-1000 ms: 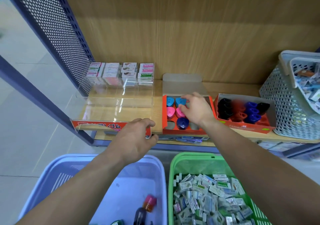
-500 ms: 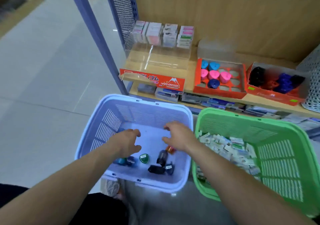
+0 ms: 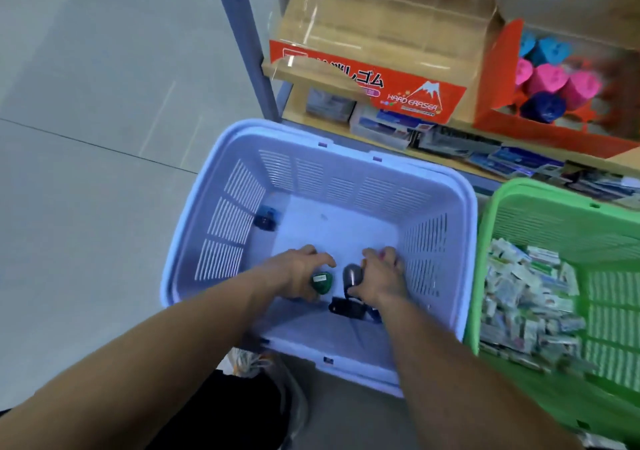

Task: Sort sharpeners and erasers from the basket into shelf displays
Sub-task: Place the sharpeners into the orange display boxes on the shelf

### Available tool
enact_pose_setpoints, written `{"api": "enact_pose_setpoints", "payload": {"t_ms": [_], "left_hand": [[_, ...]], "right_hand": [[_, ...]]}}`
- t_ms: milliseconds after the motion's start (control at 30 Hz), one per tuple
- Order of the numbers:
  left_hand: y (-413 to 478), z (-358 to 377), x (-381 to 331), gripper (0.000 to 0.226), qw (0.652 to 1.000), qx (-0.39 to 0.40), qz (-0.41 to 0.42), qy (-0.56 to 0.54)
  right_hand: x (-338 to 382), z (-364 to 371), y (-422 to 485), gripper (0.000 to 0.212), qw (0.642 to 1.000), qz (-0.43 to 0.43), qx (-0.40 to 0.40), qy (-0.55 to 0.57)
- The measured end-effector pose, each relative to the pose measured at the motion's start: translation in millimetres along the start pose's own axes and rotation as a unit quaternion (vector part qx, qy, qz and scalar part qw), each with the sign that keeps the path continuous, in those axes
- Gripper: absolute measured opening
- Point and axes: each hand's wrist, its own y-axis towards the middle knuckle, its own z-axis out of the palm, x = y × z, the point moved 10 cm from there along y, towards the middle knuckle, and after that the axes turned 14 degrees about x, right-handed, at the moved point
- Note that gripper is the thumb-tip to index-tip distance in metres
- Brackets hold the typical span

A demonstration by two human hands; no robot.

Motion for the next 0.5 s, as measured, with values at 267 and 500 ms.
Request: {"api": "enact_pose_setpoints", "payload": {"t_ms": [267, 500], "left_hand": [[25.4, 10.1, 15.7, 0.054, 0.998, -0.025, 0.042, -0.036], [18.3, -4.9, 23.4, 0.046, 0.988, -0.085, 0.016, -0.130]], "right_hand": [[17.7, 23.4, 7.5, 0.037, 0.998, -0.062, -0.011, 0.005], [36.6, 17.5, 13.1, 0.023, 0.988, -0.115, -0.016, 0.106]]}}
